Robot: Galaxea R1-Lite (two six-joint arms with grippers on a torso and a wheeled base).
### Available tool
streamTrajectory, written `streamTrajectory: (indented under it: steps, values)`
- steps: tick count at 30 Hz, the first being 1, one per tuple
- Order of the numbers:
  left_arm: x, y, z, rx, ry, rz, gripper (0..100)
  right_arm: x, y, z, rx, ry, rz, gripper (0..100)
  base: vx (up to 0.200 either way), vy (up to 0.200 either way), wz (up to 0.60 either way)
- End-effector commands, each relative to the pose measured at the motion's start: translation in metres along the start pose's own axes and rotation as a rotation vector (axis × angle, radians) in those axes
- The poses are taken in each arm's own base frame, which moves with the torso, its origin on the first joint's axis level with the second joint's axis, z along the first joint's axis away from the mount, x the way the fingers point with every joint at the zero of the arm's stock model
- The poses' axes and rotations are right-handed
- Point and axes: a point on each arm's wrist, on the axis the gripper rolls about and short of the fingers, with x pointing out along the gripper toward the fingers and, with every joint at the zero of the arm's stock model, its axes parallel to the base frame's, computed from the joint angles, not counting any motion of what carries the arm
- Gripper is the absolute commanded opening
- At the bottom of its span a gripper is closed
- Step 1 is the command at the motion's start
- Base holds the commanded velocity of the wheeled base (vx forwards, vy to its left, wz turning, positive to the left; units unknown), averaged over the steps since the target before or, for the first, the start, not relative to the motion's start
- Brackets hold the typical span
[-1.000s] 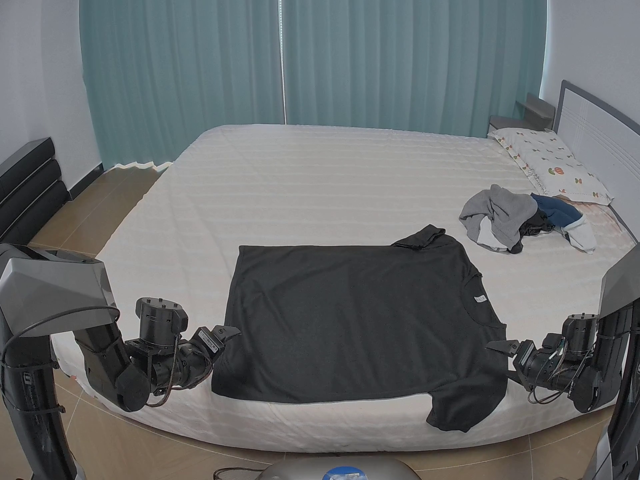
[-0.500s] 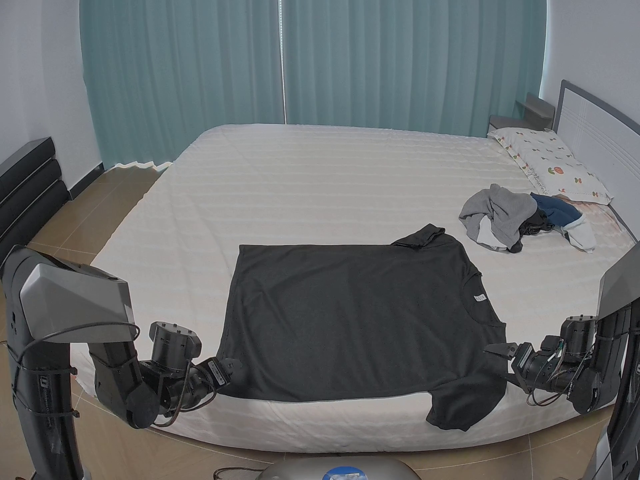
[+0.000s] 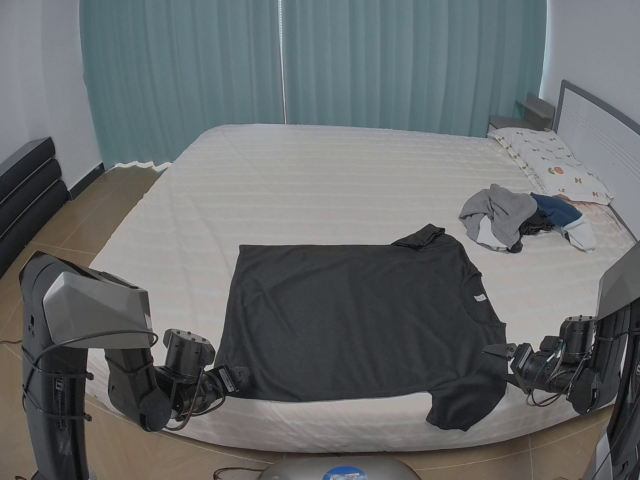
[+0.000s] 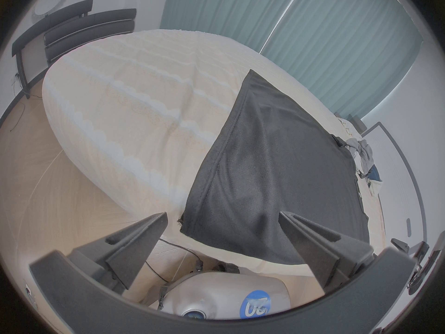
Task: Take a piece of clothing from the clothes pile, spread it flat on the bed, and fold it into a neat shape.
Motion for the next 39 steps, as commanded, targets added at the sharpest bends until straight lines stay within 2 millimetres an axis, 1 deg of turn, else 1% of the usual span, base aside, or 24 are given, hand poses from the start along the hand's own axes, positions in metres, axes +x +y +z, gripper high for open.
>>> streamTrajectory:
  steps: [1, 7, 11, 20, 21, 30, 39]
  values:
    - [0.006, -0.003, -0.002, 0.008, 0.002, -0.001, 100, 0.001, 0.001, 0.000, -0.006, -0.005, 0.008, 100, 0.000, 0.000, 0.00]
    - [0.014, -0.001, -0.009, 0.057, -0.027, 0.061, 100, 0.001, 0.001, 0.000, -0.007, -0.005, 0.008, 100, 0.000, 0.000, 0.00]
    - [0.016, -0.002, -0.008, 0.062, -0.035, 0.064, 100, 0.001, 0.001, 0.000, -0.007, -0.005, 0.008, 100, 0.000, 0.000, 0.00]
    - [0.016, -0.002, -0.008, 0.056, -0.038, 0.064, 100, 0.000, 0.001, 0.000, -0.008, -0.004, 0.007, 100, 0.000, 0.000, 0.00]
    - [0.016, -0.002, -0.008, 0.054, -0.039, 0.063, 0, 0.000, 0.001, 0.000, -0.008, -0.004, 0.007, 100, 0.000, 0.000, 0.00]
    - [0.010, 0.002, -0.011, 0.020, -0.032, 0.080, 0, 0.000, 0.001, 0.000, -0.006, -0.005, 0.006, 100, 0.000, 0.000, 0.00]
    - [0.002, -0.001, -0.004, -0.006, -0.075, 0.083, 0, -0.003, 0.002, 0.001, -0.018, -0.021, 0.001, 100, 0.000, 0.000, 0.00]
